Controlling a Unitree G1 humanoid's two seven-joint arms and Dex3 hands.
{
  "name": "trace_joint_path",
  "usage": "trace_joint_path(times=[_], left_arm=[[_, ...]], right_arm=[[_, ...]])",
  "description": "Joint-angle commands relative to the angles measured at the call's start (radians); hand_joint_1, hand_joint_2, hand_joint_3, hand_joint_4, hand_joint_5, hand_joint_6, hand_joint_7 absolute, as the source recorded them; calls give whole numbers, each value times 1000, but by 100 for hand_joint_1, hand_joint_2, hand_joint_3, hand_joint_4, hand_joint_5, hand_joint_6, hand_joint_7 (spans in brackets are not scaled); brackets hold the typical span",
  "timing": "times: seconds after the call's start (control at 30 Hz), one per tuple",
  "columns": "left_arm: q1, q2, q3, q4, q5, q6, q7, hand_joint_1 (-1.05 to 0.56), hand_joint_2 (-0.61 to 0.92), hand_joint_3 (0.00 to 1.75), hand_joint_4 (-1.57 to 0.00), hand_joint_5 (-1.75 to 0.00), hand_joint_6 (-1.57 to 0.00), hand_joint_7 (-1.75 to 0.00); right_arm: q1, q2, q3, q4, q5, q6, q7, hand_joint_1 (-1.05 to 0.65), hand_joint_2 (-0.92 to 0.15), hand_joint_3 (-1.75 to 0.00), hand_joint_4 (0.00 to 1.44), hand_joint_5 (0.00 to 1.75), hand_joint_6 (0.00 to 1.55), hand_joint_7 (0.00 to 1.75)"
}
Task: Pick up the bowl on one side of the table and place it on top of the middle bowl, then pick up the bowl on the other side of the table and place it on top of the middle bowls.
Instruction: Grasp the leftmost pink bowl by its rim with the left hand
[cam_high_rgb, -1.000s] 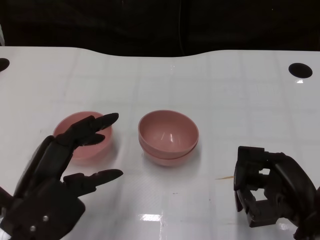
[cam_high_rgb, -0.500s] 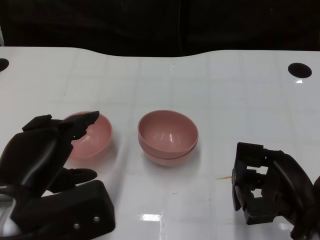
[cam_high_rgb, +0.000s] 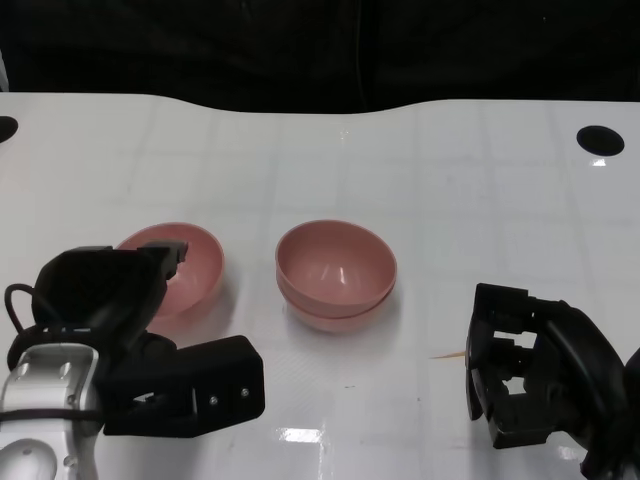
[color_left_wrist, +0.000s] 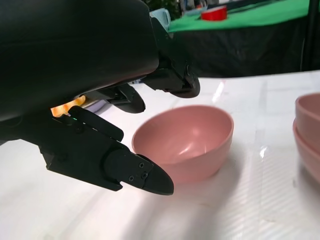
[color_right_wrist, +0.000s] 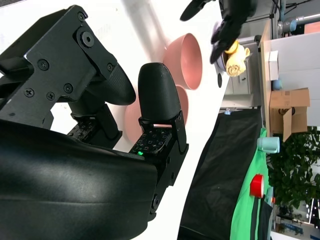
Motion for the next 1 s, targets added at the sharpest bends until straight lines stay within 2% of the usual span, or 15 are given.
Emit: trace_joint_path(times=[0.03,0.43,0.47,0.5,0.53,0.57,0.6,0.63,0.7,0.77,1.0], left_arm=[[-18,9,-8,21,0,1,25,-53,85,0,-55,-14,-49,-1],[-20,12,-13,24,-4,5,30,-53,85,0,-57,-9,-49,0],[-72,8,-41,176,-22,-64,82,-53,85,0,-58,-8,-49,0],[-112,5,-62,294,-36,-118,123,-43,89,6,-79,-21,-67,-6],[-143,4,-72,384,-56,-190,201,-39,91,8,-86,-26,-73,-7],[-163,3,-77,435,-71,-236,249,-33,91,9,-85,-98,-80,-65],[-172,5,-78,453,-81,-260,280,-29,91,8,-83,-143,-78,-100],[-180,9,-82,467,-90,-279,301,-28,91,7,-82,-158,-78,-112],[-193,14,-90,493,-101,-301,323,-26,91,5,-83,-171,-76,-132],[-203,18,-95,505,-107,-303,320,-24,91,4,-81,-174,-75,-139],[-232,42,-117,522,-120,-297,299,-22,90,6,-79,-175,-68,-150]], right_arm=[[3,1,-7,-10,2,-7,2,-7,-24,-169,96,175,82,164],[3,1,-7,-10,2,-7,3,-7,-25,-169,96,175,83,163],[8,2,-4,-14,0,-8,2,-7,-25,-168,96,175,83,163],[11,3,-3,-17,-1,-9,2,-7,-25,-167,95,175,84,161],[11,3,-1,-18,-3,-6,0,-7,-26,-166,95,175,84,160],[10,3,0,-16,-6,-7,0,-7,-26,-166,95,175,84,159],[8,2,1,-14,-8,-8,0,-7,-26,-166,94,175,84,159],[7,4,1,-13,-10,-9,-2,-7,-26,-166,94,175,84,158],[6,5,1,-11,-13,-10,-5,-7,-26,-165,94,175,84,158],[9,7,1,-18,-14,-2,-10,-7,-26,-165,94,175,84,157],[7,14,-1,-16,-18,1,-13,-7,-27,-164,94,175,85,157]])
